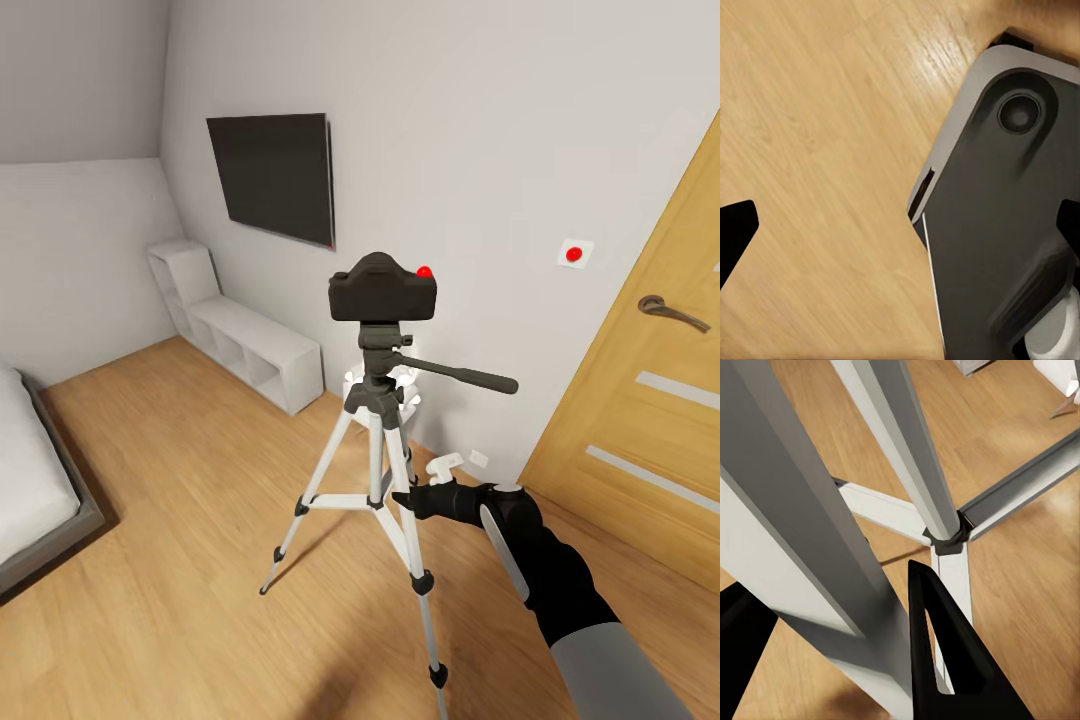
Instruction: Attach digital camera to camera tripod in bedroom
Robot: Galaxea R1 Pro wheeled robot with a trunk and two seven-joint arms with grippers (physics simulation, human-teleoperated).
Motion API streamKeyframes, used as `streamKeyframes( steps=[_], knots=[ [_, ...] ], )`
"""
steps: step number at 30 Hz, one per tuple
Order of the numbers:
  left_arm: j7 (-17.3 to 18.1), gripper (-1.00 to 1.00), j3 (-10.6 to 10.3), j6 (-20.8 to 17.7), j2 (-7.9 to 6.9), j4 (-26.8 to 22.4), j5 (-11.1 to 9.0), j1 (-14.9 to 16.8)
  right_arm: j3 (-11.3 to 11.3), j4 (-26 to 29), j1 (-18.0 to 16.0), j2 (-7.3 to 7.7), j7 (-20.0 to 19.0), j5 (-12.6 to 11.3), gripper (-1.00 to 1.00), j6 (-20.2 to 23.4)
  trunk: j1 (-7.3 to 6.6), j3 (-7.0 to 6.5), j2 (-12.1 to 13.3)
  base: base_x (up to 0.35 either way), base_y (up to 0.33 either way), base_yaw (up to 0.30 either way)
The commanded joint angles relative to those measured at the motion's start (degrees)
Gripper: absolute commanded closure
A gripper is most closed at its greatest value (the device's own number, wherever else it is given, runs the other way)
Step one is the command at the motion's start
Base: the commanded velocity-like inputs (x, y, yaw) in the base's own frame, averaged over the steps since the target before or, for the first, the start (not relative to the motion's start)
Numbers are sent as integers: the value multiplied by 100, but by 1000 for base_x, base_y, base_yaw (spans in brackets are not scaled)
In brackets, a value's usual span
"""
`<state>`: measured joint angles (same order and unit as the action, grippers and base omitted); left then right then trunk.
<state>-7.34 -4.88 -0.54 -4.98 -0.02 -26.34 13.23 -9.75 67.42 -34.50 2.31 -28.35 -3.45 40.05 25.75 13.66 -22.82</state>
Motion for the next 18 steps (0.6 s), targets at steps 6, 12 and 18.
streamKeyframes(
  steps=[6,12,18],
  knots=[
    [-18,-100,-48,0,4,-1,-47,-9,-9,8,-4,6,10,73,100,12,3,11,-10,0,0,0],
    [-17,-100,-48,6,-2,-2,-68,-12,-11,15,-4,6,6,73,100,12,3,11,-10,0,0,0],
    [-14,-100,-48,36,-3,0,-84,-13,-13,16,-4,7,3,69,100,15,3,11,-10,0,0,0]
  ],
)
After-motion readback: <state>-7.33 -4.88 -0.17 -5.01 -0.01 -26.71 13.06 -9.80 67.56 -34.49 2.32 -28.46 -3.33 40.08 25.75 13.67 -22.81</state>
